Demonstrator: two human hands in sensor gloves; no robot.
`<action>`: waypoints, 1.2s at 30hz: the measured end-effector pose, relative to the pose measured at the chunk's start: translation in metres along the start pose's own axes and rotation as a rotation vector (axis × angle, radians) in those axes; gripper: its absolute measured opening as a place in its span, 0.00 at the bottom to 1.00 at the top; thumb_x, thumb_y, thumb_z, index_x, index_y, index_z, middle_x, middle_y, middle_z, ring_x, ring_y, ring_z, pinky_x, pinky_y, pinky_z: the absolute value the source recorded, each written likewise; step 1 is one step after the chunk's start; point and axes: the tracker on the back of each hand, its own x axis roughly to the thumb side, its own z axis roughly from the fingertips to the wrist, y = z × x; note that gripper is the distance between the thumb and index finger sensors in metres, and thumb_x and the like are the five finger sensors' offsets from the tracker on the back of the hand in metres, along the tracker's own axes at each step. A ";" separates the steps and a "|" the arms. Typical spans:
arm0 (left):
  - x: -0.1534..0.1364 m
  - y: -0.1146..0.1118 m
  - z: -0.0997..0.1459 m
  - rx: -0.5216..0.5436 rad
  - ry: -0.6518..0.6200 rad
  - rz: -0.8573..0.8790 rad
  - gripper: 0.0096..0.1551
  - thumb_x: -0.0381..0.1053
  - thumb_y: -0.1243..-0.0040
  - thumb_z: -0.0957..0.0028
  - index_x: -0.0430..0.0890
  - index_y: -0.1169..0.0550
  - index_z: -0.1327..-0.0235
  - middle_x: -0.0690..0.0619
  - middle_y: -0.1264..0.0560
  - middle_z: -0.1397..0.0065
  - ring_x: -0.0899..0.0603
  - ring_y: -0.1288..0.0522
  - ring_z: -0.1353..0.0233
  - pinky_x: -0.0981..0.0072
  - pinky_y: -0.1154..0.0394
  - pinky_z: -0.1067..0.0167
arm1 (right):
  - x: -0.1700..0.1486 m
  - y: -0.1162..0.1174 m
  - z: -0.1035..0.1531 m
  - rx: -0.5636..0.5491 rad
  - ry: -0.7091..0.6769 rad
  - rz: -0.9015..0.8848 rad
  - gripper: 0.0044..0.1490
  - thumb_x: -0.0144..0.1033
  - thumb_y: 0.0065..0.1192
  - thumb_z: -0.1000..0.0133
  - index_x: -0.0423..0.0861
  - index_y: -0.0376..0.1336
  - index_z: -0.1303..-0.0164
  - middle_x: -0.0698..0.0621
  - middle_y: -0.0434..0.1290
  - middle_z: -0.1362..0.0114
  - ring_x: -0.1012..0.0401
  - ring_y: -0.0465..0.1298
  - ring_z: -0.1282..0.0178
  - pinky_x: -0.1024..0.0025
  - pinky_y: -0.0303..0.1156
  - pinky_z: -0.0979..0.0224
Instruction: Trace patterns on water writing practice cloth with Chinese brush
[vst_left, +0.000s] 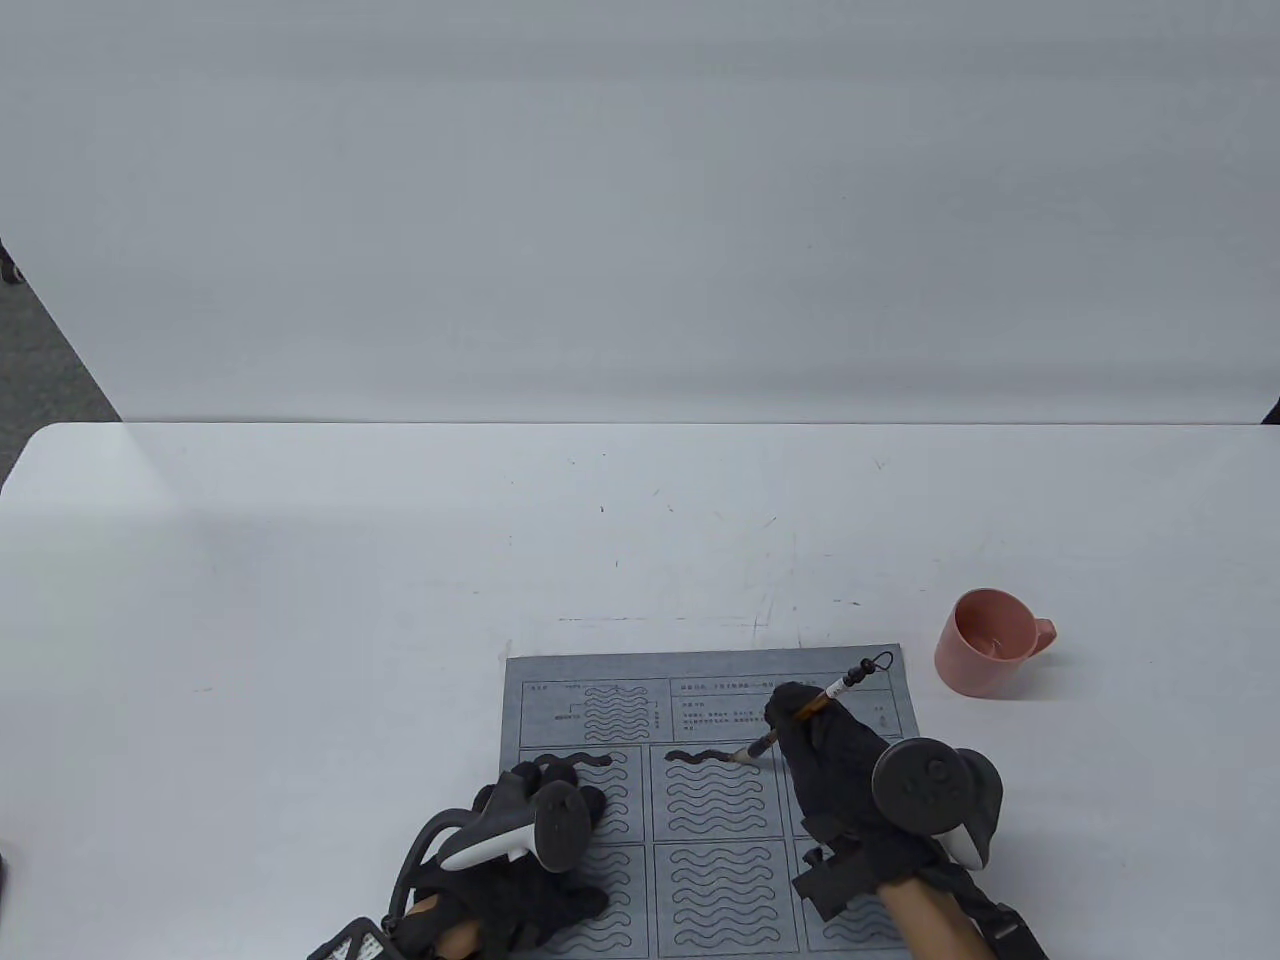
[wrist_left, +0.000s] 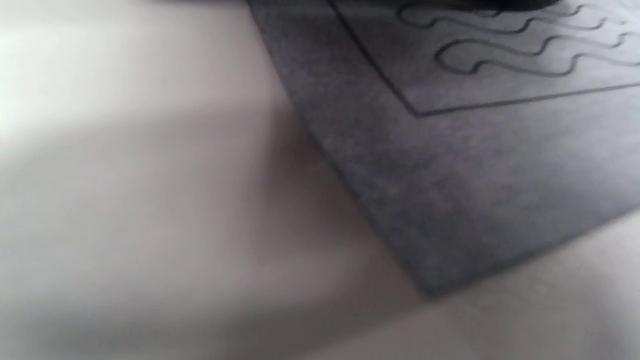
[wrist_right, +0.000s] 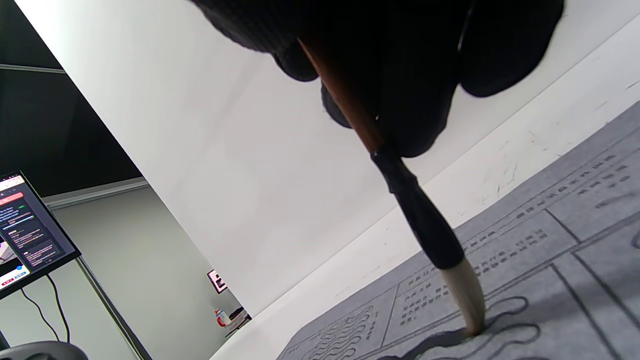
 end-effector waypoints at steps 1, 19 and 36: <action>0.000 0.000 0.000 0.000 0.000 0.000 0.56 0.74 0.61 0.50 0.64 0.79 0.30 0.55 0.87 0.24 0.37 0.87 0.24 0.35 0.79 0.28 | 0.000 -0.001 0.000 -0.003 0.001 0.002 0.25 0.33 0.51 0.41 0.40 0.60 0.34 0.41 0.75 0.32 0.43 0.81 0.39 0.35 0.70 0.34; 0.000 0.000 0.000 -0.002 0.000 0.002 0.56 0.74 0.62 0.50 0.65 0.79 0.31 0.55 0.87 0.25 0.37 0.88 0.24 0.35 0.79 0.28 | -0.003 -0.006 -0.001 -0.030 0.014 0.014 0.25 0.33 0.51 0.41 0.40 0.60 0.34 0.40 0.75 0.32 0.43 0.81 0.39 0.35 0.70 0.34; 0.000 0.000 0.000 -0.002 0.000 0.003 0.56 0.74 0.62 0.50 0.64 0.79 0.31 0.55 0.87 0.25 0.37 0.88 0.24 0.35 0.79 0.28 | -0.004 -0.009 -0.001 -0.036 0.019 0.035 0.25 0.34 0.52 0.41 0.40 0.61 0.35 0.40 0.75 0.33 0.44 0.81 0.40 0.35 0.70 0.34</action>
